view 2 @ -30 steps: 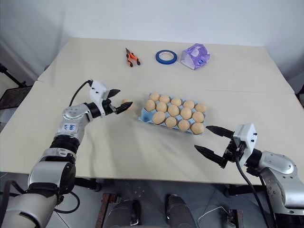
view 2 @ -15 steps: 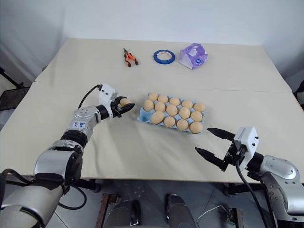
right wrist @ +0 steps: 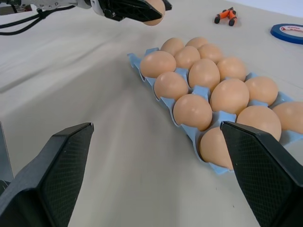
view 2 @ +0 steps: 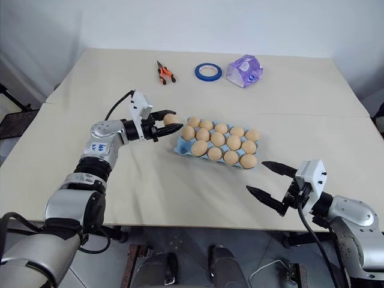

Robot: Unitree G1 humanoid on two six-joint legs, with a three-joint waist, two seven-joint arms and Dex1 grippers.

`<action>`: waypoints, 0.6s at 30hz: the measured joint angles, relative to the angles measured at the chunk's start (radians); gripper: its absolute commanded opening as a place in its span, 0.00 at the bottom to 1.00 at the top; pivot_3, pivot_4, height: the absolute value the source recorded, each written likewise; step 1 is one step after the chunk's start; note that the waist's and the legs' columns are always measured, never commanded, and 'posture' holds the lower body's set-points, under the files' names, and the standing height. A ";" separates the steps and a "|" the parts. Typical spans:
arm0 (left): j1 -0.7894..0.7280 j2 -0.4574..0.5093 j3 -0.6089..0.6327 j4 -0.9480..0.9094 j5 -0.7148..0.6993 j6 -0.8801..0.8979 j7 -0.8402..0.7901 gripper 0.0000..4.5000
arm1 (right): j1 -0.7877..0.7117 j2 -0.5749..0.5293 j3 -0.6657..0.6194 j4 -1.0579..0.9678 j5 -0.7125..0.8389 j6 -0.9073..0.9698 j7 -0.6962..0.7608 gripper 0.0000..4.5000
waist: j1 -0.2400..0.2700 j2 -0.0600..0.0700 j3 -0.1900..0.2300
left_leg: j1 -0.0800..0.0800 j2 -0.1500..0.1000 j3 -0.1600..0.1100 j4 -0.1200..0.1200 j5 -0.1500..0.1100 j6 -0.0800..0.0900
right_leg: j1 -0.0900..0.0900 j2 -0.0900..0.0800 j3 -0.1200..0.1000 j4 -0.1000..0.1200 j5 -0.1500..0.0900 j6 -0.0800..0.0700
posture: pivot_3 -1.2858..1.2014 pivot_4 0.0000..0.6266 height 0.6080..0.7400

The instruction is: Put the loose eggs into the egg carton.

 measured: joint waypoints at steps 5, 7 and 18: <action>0.019 -0.008 -0.039 -0.054 0.001 0.055 -0.051 0.53 | 0.011 0.000 -0.002 -0.005 0.000 0.000 -0.008 1.00 | -0.002 0.000 0.000 | 0.000 0.000 -0.001 0.000 0.000 0.000 | 0.000 0.001 0.001 0.001 0.000 0.000 | 0.52 0.24 1.00; 0.025 -0.009 -0.047 -0.054 0.003 0.075 -0.053 0.69 | 0.016 0.000 -0.008 -0.008 0.001 0.000 -0.012 1.00 | -0.001 0.000 0.000 | 0.000 0.000 -0.001 0.001 0.000 0.000 | 0.000 0.000 0.001 0.001 0.000 0.000 | 0.52 0.24 1.00; 0.033 -0.008 -0.065 -0.063 0.002 0.093 -0.068 0.99 | 0.023 0.005 -0.027 -0.023 0.011 0.000 -0.022 1.00 | -0.001 0.000 0.000 | 0.000 0.001 -0.001 0.001 0.000 0.000 | 0.000 0.000 0.001 0.001 0.000 0.000 | 0.52 0.24 1.00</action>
